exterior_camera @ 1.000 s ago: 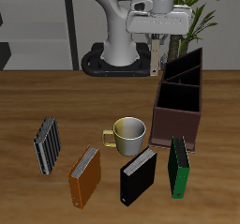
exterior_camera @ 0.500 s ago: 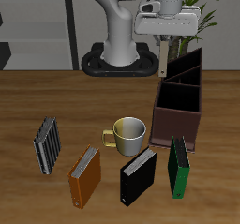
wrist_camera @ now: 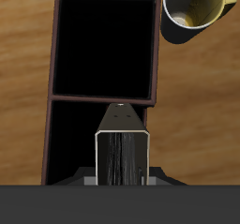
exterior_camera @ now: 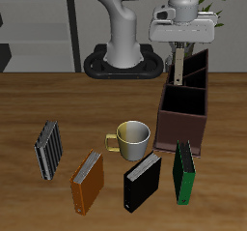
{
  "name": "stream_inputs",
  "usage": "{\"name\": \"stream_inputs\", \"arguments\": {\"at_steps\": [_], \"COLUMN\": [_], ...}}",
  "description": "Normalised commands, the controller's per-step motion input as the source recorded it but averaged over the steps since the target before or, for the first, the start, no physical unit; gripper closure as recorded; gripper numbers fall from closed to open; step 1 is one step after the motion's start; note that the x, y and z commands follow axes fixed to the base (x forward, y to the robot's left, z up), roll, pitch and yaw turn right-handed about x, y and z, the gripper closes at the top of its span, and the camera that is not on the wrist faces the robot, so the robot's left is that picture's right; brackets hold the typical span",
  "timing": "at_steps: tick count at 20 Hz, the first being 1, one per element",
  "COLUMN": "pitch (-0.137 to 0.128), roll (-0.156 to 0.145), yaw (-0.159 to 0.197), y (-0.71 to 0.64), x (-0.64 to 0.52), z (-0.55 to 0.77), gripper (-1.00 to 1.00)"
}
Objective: Place the yellow book into the left desk caddy's back compartment
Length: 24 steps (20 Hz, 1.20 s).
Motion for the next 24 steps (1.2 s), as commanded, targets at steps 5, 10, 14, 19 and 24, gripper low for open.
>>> {"name": "stream_inputs", "arguments": {"at_steps": [5, 10, 14, 19, 24], "pitch": [0.021, 0.009, 0.008, 0.01, 0.013], "roll": [0.034, 0.029, 0.025, 0.002, -0.018], "yaw": [-0.031, -0.009, -0.029, -0.011, -0.038], "y": [0.3, 0.16, 0.18, -0.01, -0.02], "x": [0.04, -0.03, 0.02, -0.05, 0.11], "z": [-0.1, -0.02, -0.07, -0.09, -0.13], "gripper": [1.0, 1.0, 1.0, 1.0, 1.0]}}
